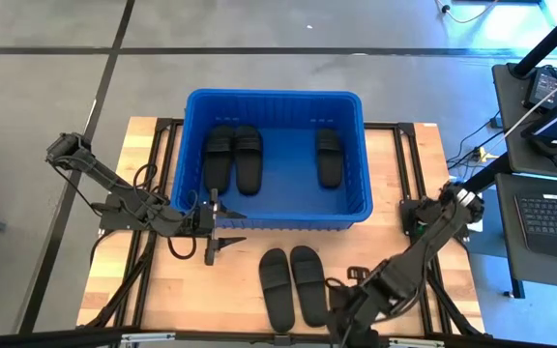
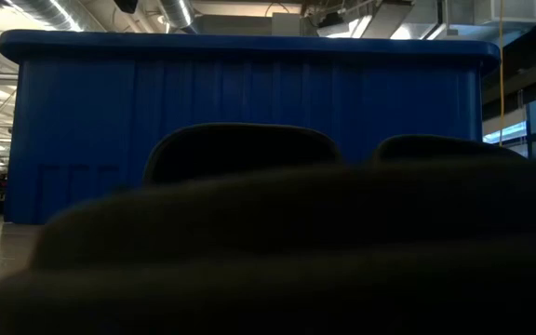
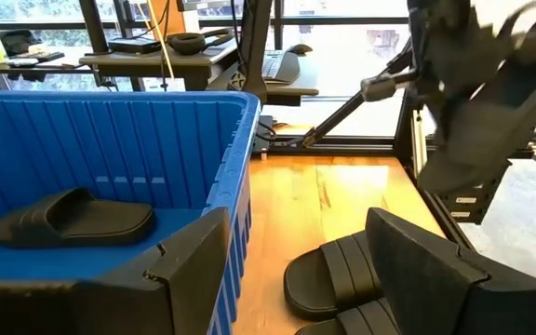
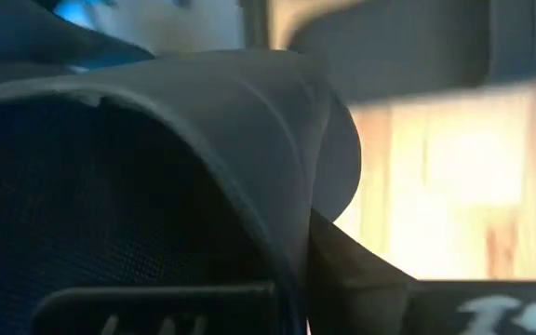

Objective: Pick and place slides into bin
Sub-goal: Put the black slide into the blue bin

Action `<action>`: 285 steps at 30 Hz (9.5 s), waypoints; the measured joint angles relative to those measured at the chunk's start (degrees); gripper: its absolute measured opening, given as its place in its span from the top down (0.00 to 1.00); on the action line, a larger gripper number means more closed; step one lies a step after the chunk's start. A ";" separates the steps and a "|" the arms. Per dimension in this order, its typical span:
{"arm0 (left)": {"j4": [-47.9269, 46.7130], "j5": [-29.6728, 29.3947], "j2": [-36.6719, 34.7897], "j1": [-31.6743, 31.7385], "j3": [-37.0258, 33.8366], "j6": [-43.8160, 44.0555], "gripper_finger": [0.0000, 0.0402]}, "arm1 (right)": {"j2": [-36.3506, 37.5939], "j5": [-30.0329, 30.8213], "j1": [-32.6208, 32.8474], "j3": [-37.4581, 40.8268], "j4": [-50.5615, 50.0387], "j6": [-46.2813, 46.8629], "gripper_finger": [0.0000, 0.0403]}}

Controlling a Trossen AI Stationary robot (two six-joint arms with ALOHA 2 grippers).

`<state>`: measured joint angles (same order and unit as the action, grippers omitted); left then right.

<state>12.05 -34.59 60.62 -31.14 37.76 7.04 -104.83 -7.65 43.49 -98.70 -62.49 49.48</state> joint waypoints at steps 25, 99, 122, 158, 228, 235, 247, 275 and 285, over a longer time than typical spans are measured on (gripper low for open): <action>-0.02 0.00 0.00 0.00 0.00 -0.10 0.38 | 19.07 17.92 -22.53 0.00 8.71 -28.14 0.96; -0.02 -11.23 0.00 0.76 0.00 0.27 0.38 | -16.93 39.06 -70.87 8.28 21.69 -68.90 0.96; 0.00 -11.21 0.00 0.74 0.00 0.49 0.38 | -16.88 34.93 -70.20 8.81 18.94 -63.00 0.96; -0.07 -11.19 0.00 0.74 0.00 0.27 0.38 | -16.22 27.34 -68.29 8.24 10.06 -60.12 0.41; -3.91 -11.19 0.02 0.74 0.00 0.27 0.38 | -16.18 26.07 -68.07 0.83 -9.21 -58.56 0.42; -3.91 -11.19 0.02 0.74 0.00 0.27 0.38 | -16.18 26.07 -68.07 -0.12 -8.88 -58.60 0.42; -3.89 -11.19 0.02 0.74 0.00 0.36 0.38 | -16.05 15.28 -68.03 -7.80 -2.34 -63.15 0.42; -3.85 -10.73 0.02 0.74 0.00 5.03 0.38 | -24.29 15.16 -68.03 -7.87 3.64 -68.20 0.42; -3.85 -10.73 0.02 0.74 0.00 5.02 0.38 | -24.29 15.58 -67.82 -8.07 3.47 -68.00 0.42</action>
<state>8.21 -45.32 60.64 -30.39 37.76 12.06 -129.12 7.92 -24.33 -106.76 -59.02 -18.52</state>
